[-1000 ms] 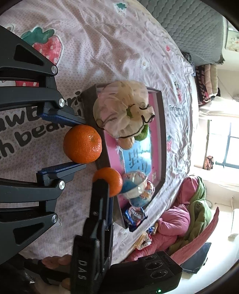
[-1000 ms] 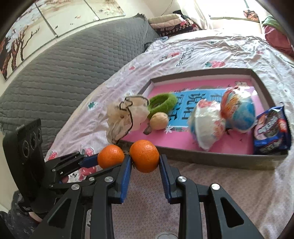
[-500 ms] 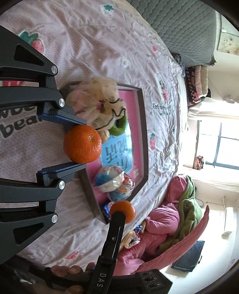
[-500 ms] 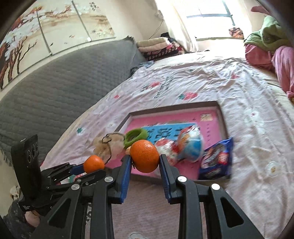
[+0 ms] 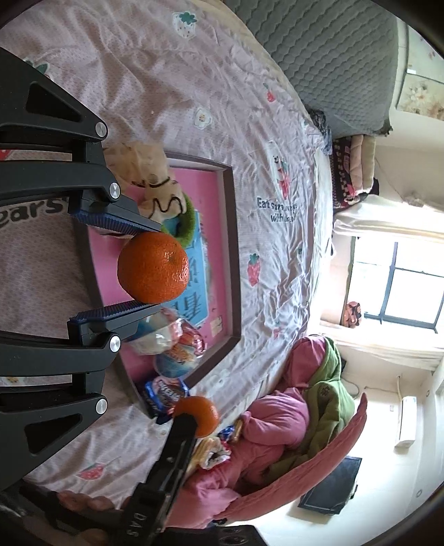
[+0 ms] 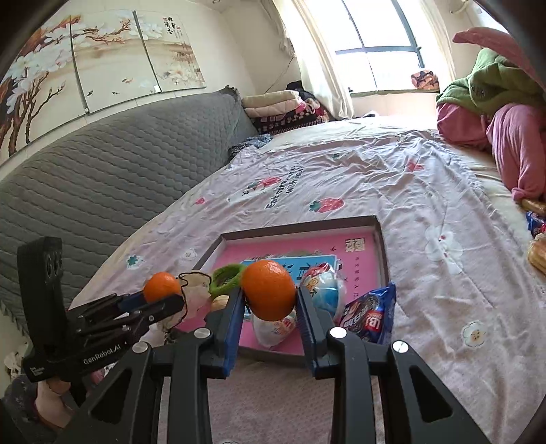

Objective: Organize objects
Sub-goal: 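Lift the orange with the left tool while the right lifts its orange, then carry the held oranges over the box with both tools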

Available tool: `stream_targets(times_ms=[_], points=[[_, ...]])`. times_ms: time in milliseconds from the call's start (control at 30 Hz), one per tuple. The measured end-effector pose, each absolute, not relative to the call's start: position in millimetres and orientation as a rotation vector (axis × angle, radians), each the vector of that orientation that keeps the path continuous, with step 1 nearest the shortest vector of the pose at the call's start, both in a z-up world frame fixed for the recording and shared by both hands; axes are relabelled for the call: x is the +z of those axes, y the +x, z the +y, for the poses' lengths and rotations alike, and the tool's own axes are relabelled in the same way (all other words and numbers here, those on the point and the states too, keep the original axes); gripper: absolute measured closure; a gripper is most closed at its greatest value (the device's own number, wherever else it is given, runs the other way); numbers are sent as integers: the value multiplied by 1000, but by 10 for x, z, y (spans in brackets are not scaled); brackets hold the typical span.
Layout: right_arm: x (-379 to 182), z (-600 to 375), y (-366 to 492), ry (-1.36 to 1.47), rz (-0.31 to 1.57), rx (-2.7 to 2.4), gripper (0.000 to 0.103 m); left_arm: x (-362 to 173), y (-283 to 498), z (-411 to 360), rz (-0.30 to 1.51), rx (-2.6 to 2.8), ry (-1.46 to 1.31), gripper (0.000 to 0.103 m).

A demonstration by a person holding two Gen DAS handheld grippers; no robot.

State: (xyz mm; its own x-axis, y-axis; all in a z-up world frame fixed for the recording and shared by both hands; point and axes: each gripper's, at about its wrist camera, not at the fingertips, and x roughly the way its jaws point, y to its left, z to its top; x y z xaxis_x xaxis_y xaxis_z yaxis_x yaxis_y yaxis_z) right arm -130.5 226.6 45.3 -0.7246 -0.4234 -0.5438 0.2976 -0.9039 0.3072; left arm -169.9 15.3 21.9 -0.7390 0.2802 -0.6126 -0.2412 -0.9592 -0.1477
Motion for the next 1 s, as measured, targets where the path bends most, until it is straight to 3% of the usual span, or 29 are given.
stream_targets(times_ms=[1000], points=[[-15, 2056, -1478, 1075, -31, -2648, 72, -300, -2068, 370, -35, 2618, -1099, 64]])
